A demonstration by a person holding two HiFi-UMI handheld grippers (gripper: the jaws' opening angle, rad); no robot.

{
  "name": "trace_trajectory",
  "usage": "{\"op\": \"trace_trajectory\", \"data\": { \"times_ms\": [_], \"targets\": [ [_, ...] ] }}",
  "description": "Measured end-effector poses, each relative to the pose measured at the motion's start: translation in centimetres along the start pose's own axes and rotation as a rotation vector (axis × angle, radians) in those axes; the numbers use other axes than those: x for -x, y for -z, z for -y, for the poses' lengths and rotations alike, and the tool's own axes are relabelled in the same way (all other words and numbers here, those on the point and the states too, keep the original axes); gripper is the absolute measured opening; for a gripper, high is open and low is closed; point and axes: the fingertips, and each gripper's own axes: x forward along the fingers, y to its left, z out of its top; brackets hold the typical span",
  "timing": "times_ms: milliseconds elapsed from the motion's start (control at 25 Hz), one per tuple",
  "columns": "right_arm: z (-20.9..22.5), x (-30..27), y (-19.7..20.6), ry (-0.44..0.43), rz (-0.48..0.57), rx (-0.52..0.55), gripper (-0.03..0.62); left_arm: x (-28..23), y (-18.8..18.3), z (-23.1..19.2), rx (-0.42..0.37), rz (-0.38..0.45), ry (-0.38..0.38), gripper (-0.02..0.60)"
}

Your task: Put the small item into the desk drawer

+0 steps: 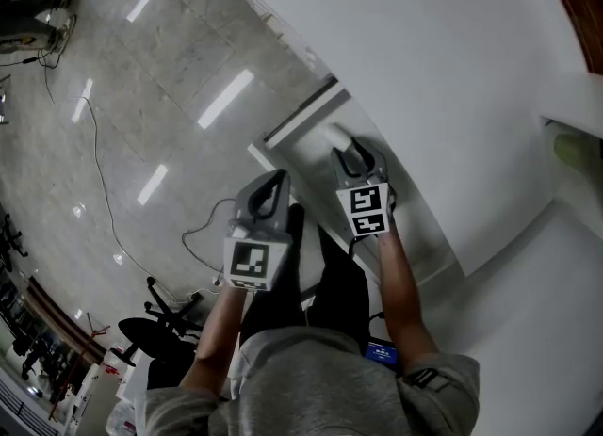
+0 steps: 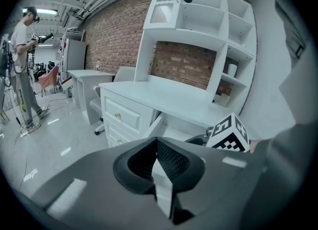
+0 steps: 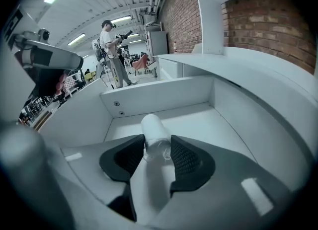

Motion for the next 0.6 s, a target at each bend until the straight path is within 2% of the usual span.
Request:
{"op": "trace_trajectory", "data": {
  "times_ms": [320, 600],
  "targets": [
    [0.3, 0.2, -0.2, 0.012, 0.021, -0.015, 0.207, 0.0, -0.1, 0.0, -0.006, 0.002, -0.002, 0.012],
    [-0.2, 1.8, -1.9, 0.027, 0.053, -0.007, 0.205, 1.1, -1.7, 0.1, -0.016, 0.025, 0.002, 0.012]
  ]
}}
